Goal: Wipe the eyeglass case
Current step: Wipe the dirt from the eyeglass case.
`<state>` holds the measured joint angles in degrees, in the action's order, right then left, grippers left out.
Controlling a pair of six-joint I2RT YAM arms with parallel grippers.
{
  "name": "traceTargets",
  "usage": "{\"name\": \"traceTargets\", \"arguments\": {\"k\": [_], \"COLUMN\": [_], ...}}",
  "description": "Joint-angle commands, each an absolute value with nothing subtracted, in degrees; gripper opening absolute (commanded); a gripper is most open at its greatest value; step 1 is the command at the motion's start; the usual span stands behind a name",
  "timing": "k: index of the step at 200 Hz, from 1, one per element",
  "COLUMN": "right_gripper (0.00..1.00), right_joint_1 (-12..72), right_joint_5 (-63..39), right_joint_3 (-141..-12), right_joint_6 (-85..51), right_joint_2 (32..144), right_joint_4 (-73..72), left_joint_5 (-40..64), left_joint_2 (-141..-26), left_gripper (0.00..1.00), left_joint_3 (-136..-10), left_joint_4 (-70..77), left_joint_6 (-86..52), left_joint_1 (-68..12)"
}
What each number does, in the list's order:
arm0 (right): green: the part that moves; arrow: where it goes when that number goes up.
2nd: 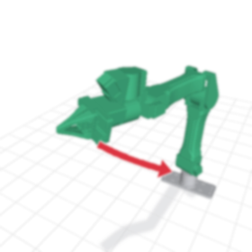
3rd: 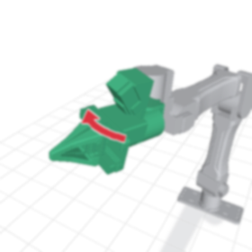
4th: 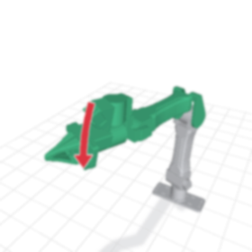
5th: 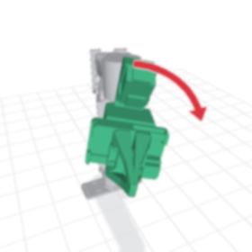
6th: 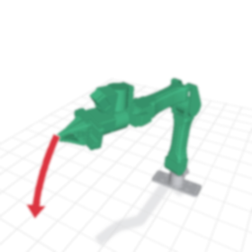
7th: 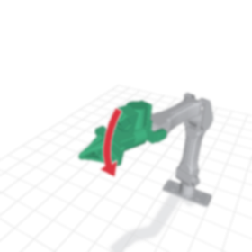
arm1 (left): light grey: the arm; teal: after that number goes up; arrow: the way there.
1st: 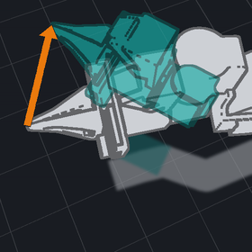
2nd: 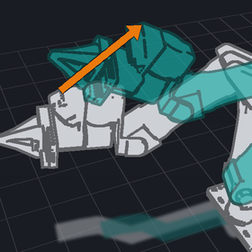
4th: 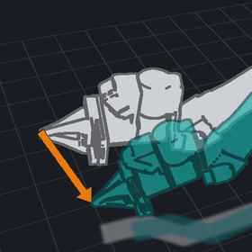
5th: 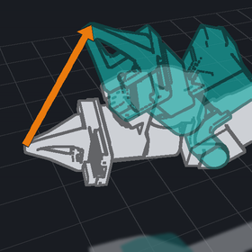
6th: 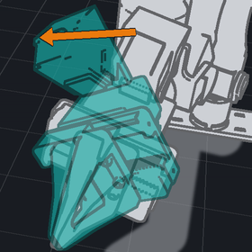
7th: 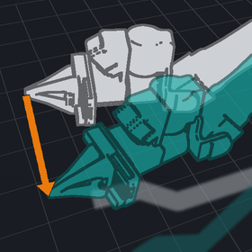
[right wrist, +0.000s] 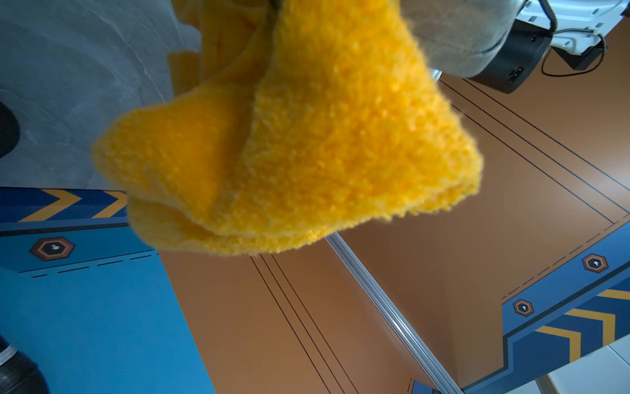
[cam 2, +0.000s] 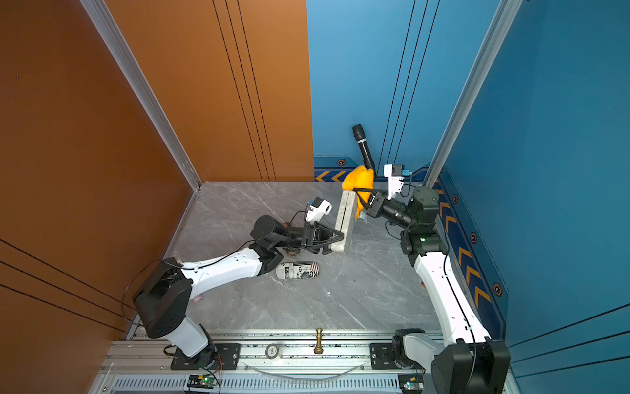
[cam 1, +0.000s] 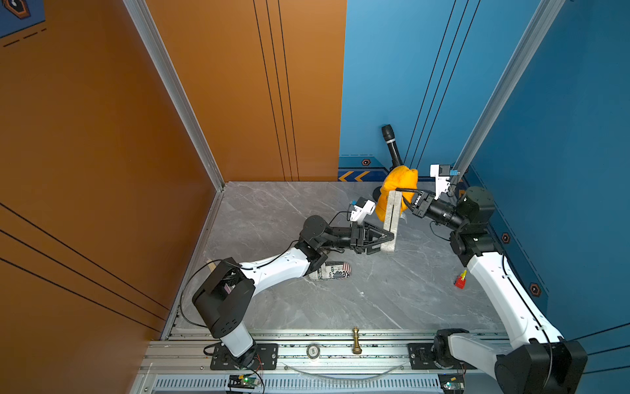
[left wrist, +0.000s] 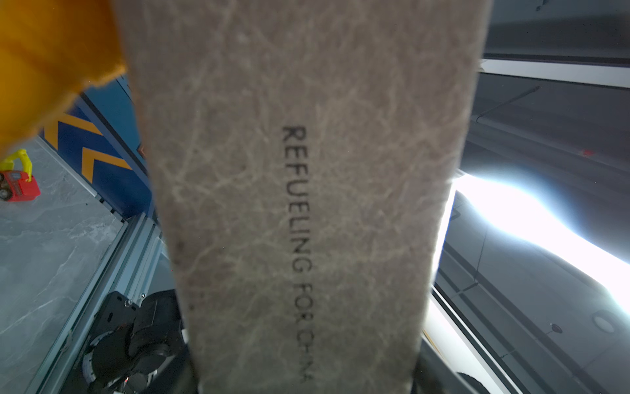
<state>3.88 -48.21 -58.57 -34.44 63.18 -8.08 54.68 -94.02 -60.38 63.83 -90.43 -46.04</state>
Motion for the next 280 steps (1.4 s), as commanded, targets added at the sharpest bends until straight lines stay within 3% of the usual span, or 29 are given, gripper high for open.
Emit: {"name": "traceTargets", "arguments": {"k": [1, 31, 49, 127, 176, 210, 257, 280], "right_gripper": [0.0, 0.0, 0.0, 0.0, 0.0, 0.0, 0.0, 0.0], "right_joint_1": [8.0, 7.0, 5.4, 18.6, 7.3, 6.1, 13.6, 17.9], "right_joint_5": [-48.8, -40.7, -41.2, -48.4, -49.8, -49.8, -47.0, -46.0], "right_joint_3": [-55.7, -52.7, -53.0, -52.0, -55.3, -62.8, -57.7, -50.8], "right_joint_6": [-23.9, -19.6, -19.1, -24.1, -29.5, -25.7, -22.5, -28.0], "right_joint_2": [53.7, 44.8, 43.6, 48.4, 57.9, 61.4, 55.4, 50.8], "right_joint_4": [6.7, 19.3, 23.4, 10.0, -0.6, 4.3, 9.3, 5.9], "left_joint_5": [53.4, 51.6, 51.3, 52.3, 53.2, 52.8, 50.4, 45.2], "left_joint_2": [-91.8, -90.7, -89.9, -91.5, -89.5, -89.1, -89.8, -89.7], "left_gripper": [0.37, 0.36, 0.36, 0.36, 0.36, 0.37, 0.36, 0.36], "left_joint_3": [-60.5, -59.8, -59.5, -60.8, -59.6, -57.1, -58.6, -60.8], "left_joint_4": [63.7, 60.2, 55.9, 53.8, 51.2, 50.3, 49.0, 43.6], "left_joint_6": [-87.5, -84.8, -82.2, -80.8, -79.3, -78.3, -76.9, -73.3], "left_joint_1": [-44.8, -43.6, -43.2, -44.5, -46.6, -46.8, -45.4, -44.1]}}
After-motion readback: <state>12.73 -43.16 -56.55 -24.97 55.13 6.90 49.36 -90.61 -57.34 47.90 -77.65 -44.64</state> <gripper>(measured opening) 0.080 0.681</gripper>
